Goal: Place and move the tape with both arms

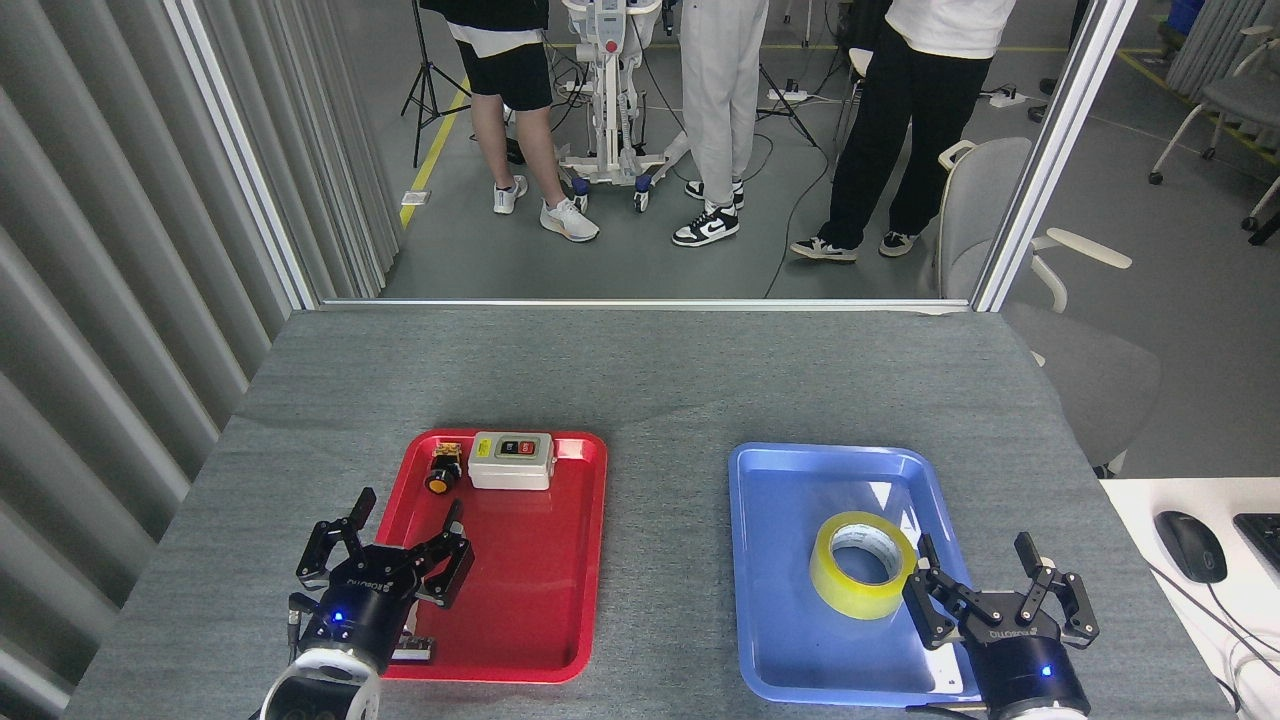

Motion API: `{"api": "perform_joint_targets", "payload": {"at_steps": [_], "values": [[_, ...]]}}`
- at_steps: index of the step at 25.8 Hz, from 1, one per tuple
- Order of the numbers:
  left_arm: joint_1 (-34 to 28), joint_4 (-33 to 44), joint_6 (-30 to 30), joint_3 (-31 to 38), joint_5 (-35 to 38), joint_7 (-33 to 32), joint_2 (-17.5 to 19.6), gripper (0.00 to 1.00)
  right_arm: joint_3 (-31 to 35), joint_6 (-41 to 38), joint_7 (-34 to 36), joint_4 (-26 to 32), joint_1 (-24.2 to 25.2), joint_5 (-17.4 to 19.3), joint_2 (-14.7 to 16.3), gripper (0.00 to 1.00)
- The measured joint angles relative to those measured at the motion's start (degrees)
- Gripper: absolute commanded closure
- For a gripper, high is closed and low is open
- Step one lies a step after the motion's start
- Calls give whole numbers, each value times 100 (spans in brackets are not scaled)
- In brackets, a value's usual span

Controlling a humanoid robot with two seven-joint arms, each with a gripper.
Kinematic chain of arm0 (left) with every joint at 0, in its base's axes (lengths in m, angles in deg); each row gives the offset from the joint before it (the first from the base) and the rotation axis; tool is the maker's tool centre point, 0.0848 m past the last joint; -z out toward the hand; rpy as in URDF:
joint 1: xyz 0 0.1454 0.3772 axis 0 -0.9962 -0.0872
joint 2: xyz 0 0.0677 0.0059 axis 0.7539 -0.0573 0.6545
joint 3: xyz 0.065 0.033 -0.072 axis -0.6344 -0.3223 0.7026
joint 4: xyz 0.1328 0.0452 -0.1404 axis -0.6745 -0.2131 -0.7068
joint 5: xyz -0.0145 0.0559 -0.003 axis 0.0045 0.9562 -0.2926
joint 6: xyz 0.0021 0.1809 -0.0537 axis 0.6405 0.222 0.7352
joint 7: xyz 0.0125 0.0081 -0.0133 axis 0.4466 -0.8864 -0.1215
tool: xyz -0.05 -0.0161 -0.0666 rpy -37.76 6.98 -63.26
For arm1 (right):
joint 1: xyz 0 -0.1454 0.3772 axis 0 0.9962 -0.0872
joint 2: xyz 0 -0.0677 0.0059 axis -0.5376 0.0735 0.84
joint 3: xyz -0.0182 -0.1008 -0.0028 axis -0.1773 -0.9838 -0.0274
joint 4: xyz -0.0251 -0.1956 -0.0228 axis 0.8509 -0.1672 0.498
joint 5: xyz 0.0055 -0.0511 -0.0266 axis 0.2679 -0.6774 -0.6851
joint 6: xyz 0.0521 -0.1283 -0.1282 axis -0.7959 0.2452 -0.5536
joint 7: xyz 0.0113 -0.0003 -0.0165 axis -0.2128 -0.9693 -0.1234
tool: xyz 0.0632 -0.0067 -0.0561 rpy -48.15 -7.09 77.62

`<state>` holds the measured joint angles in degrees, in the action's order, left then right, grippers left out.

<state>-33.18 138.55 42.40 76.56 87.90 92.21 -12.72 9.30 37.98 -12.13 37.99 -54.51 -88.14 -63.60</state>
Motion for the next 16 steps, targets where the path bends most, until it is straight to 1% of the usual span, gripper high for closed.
{"api": "perform_joint_targets", "payload": {"at_steps": [16], "values": [[-1, -23, 2, 39, -8, 0, 13, 0, -64, 16, 201, -13, 133, 22, 4, 0]]}}
